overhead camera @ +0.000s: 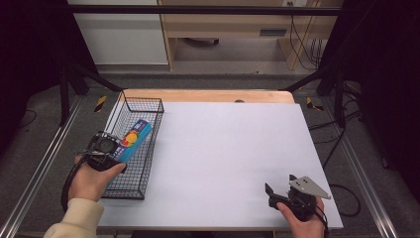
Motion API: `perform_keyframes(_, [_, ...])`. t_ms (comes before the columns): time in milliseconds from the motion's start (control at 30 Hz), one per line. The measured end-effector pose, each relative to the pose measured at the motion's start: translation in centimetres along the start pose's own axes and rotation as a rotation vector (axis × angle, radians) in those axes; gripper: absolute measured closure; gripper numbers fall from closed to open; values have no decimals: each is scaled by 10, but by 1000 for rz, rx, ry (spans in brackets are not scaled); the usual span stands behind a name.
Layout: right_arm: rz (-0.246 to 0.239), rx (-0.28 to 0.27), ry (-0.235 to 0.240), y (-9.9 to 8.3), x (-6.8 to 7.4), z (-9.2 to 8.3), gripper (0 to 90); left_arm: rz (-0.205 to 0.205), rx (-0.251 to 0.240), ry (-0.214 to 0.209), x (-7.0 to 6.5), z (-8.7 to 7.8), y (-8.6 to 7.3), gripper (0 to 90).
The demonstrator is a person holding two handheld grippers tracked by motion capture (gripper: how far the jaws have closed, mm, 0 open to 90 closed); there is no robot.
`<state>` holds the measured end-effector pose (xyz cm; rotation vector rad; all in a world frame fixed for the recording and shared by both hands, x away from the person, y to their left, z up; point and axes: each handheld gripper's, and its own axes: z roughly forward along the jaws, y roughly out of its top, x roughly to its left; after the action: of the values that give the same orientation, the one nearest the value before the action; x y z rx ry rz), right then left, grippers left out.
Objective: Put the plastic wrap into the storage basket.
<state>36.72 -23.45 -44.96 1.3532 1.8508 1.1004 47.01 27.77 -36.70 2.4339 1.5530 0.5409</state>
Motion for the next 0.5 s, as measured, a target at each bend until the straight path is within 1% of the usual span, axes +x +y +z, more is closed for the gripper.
perform_keyframes(200, [0,1,-1,0,0,0,131,0,17,-6,1,1,1,321])
perform_keyframes(333, [8,4,2,0,0,0,131,6,28,-1,0,2,2,321])
perform_keyframes(400, [3,4,1,0,0,0,131,5,33,-1,-1,2,2,321])
perform_keyframes(500, [5,4,1,0,0,0,131,14,44,8,-2,3,3,321])
